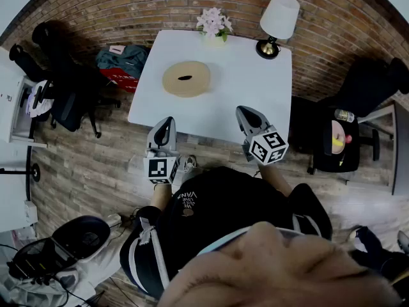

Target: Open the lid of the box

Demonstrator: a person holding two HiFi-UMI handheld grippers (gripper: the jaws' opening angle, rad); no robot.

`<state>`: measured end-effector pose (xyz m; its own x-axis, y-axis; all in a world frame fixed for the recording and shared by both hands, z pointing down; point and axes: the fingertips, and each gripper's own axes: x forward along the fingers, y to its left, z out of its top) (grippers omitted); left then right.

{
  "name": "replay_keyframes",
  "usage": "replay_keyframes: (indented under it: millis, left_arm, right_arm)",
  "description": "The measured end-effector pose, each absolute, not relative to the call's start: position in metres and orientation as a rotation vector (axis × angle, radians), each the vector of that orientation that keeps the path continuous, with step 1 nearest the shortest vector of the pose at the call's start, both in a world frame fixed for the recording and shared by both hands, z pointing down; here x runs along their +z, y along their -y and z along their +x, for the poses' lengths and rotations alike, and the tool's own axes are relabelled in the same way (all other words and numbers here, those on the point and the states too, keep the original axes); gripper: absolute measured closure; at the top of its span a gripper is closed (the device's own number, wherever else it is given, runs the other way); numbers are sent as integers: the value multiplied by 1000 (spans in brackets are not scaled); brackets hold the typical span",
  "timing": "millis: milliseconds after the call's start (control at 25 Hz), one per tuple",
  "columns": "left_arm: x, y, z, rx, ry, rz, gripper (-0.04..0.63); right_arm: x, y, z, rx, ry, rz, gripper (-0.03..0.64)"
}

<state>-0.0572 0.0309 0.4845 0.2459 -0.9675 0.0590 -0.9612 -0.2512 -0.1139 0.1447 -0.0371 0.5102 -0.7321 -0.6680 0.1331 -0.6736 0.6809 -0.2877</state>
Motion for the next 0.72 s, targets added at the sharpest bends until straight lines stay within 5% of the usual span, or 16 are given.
replay_keyframes:
  millis: [720]
  left_arm:
    - [501,21,-73,-193,-1722,-2598,586]
  right_arm:
    - [500,62,113,549,2968,1200,612]
